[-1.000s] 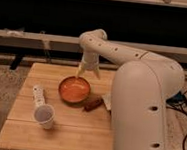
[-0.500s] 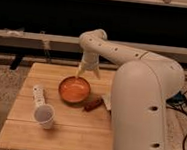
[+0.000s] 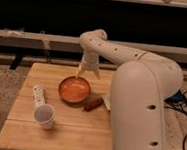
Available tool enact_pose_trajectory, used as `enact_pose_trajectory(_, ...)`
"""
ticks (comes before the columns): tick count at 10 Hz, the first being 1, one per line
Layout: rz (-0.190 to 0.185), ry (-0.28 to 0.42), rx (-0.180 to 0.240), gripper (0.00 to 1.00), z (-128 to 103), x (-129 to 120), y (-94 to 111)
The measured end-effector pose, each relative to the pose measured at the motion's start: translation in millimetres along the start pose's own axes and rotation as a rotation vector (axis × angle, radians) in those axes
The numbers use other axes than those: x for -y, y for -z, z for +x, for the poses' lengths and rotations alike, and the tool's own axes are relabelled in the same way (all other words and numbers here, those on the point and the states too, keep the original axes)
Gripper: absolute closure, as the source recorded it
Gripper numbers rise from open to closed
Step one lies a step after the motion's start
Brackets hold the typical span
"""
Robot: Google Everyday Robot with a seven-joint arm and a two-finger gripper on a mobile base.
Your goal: Pick up the ceramic bowl
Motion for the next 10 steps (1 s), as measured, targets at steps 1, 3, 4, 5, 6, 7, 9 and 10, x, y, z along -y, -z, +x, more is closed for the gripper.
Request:
enact_pose_trajectory(1,-0.002,-0.001,-0.016,0.20,0.5,3.2,-12.2)
enact_pose_trajectory(3,-0.013,-0.009,-0.051,0.20,2.1,11.8,-45.7)
enact_pose_trajectory(4,-0.018,-0.017,-0.068,0.20,4.2,17.6,-57.6)
enact_pose_trajectory(5,-0.024,-0.025,-0.082,0.20,6.3,22.9,-66.6)
enact_pose_trajectory(6,-0.030,-0.031,-0.091,0.20,8.1,25.8,-72.1)
enact_pose_trajectory(7,-0.032,-0.034,-0.102,0.20,10.5,27.8,-78.4)
enact_pose_trajectory(9,-0.041,-0.026,-0.110,0.20,13.2,24.4,-87.2)
enact_pose_trajectory(10,-0.047,-0.022,-0.111,0.20,13.9,22.9,-90.4)
